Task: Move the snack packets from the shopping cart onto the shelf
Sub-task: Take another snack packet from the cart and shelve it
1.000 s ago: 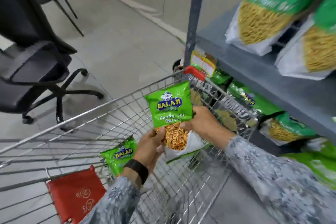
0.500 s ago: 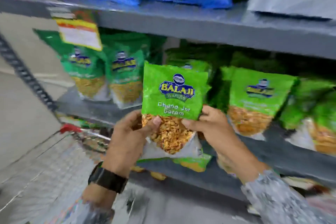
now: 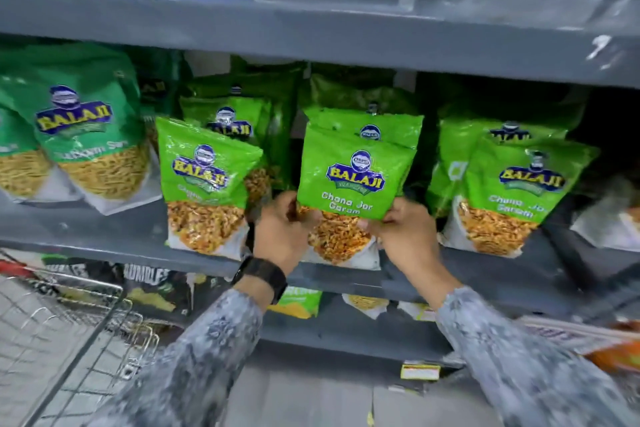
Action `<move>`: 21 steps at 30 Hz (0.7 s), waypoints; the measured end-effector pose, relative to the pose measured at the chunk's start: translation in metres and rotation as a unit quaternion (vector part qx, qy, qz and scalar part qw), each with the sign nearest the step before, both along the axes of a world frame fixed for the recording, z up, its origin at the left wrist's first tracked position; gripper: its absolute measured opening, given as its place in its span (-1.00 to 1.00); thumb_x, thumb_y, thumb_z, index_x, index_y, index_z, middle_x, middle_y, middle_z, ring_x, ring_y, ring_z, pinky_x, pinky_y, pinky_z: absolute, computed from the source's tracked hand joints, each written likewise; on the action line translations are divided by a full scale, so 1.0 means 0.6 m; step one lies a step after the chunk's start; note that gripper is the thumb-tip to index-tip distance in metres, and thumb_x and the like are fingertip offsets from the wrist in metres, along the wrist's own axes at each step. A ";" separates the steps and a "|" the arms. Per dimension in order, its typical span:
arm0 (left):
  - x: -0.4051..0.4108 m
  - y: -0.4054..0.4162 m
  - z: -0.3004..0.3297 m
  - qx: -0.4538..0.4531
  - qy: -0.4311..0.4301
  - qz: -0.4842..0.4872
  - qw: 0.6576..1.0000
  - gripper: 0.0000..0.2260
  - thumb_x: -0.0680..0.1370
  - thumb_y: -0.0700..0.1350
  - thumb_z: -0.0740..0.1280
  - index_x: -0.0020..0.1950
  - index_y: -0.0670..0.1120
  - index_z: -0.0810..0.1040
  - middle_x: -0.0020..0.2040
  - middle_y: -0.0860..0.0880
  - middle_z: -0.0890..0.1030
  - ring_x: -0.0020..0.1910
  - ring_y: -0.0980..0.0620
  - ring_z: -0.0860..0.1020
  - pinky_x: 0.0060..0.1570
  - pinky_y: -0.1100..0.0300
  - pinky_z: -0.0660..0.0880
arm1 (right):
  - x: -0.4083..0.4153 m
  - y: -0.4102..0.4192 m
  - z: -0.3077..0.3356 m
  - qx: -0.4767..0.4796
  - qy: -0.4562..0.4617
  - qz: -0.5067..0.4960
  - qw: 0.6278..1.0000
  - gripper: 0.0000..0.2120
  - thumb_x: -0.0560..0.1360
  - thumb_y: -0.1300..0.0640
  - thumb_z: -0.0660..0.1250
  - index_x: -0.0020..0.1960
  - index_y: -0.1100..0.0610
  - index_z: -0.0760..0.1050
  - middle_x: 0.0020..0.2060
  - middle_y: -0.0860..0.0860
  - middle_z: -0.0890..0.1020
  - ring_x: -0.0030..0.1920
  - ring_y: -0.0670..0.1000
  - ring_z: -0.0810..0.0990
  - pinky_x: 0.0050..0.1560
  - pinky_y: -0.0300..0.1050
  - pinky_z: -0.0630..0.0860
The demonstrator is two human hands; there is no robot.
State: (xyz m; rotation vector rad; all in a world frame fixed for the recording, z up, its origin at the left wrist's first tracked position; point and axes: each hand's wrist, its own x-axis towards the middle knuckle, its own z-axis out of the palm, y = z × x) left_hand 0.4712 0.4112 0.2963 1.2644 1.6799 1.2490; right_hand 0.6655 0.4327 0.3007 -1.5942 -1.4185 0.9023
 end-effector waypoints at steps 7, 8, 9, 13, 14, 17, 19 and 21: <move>-0.032 -0.052 0.029 0.007 -0.026 0.001 1.000 -0.56 0.53 -0.15 0.49 0.40 -0.14 0.56 0.08 -0.06 0.69 -0.08 0.28 0.64 -0.11 0.49 0.55 | 0.001 -0.066 0.018 0.059 0.026 -0.113 0.992 -0.65 0.32 0.12 0.61 0.07 0.04 0.61 -0.17 -0.08 0.74 -0.12 -0.06 0.73 -0.03 -0.05 0.66; -0.050 -0.068 0.038 0.012 -0.027 0.005 1.000 -0.56 0.53 -0.13 0.48 0.41 -0.11 0.56 0.09 -0.05 0.70 -0.05 0.24 0.65 -0.13 0.52 0.52 | -0.009 -0.082 0.030 0.087 0.032 -0.122 0.988 -0.68 0.36 0.13 0.59 0.07 0.05 0.60 -0.17 -0.08 0.73 -0.14 -0.09 0.72 -0.03 -0.05 0.65; -0.070 -0.085 0.048 0.017 -0.030 0.011 0.999 -0.57 0.53 -0.12 0.48 0.40 -0.09 0.57 0.08 -0.04 0.71 -0.03 0.18 0.66 -0.13 0.51 0.53 | -0.025 -0.096 0.045 0.107 0.053 -0.109 0.987 -0.72 0.39 0.15 0.56 0.06 0.06 0.59 -0.17 -0.05 0.73 -0.15 -0.05 0.71 -0.03 0.00 0.66; -0.216 -0.187 0.094 0.042 -0.077 0.089 0.992 -0.64 0.53 -0.11 0.48 0.33 -0.07 0.62 -0.02 0.01 0.73 -0.17 0.32 0.67 -0.20 0.46 0.55 | -0.177 -0.129 0.131 0.053 0.213 0.082 0.972 -0.81 0.49 0.26 0.46 0.07 0.09 0.60 -0.17 0.07 0.72 -0.18 0.12 0.70 -0.26 -0.09 0.65; -0.260 -0.216 0.101 0.043 -0.081 0.114 0.989 -0.65 0.53 -0.09 0.49 0.32 -0.05 0.63 -0.03 0.05 0.73 -0.16 0.33 0.67 -0.19 0.45 0.55 | -0.227 -0.135 0.149 0.019 0.244 0.135 0.960 -0.83 0.51 0.26 0.44 0.07 0.09 0.60 -0.18 0.06 0.73 -0.20 0.08 0.70 -0.29 -0.13 0.65; -0.425 -0.337 0.112 0.039 -0.087 0.222 0.970 -0.63 0.49 -0.08 0.49 0.30 -0.08 0.64 -0.05 0.00 0.71 -0.17 0.17 0.65 -0.16 0.31 0.55 | -0.421 -0.174 0.176 -0.077 0.285 0.285 0.912 -0.86 0.55 0.25 0.38 0.07 0.07 0.59 -0.15 0.07 0.74 -0.20 0.05 0.69 -0.19 -0.05 0.67; -0.521 -0.414 0.093 0.021 -0.077 0.282 0.956 -0.68 0.53 -0.17 0.46 0.28 -0.13 0.63 -0.12 -0.03 0.68 -0.28 0.24 0.62 -0.22 0.37 0.53 | -0.537 -0.210 0.163 -0.130 0.275 0.363 0.881 -0.87 0.56 0.24 0.36 0.07 0.08 0.59 -0.12 0.08 0.73 -0.20 0.03 0.68 -0.17 -0.06 0.68; -0.603 -0.490 0.057 -0.021 -0.063 0.348 0.935 -0.72 0.57 -0.24 0.41 0.28 -0.17 0.62 -0.19 -0.01 0.65 -0.31 0.24 0.60 -0.25 0.37 0.50 | -0.644 -0.248 0.129 -0.177 0.238 0.419 0.858 -0.87 0.56 0.27 0.37 0.07 0.09 0.57 -0.09 0.13 0.69 -0.24 0.02 0.64 -0.19 -0.09 0.67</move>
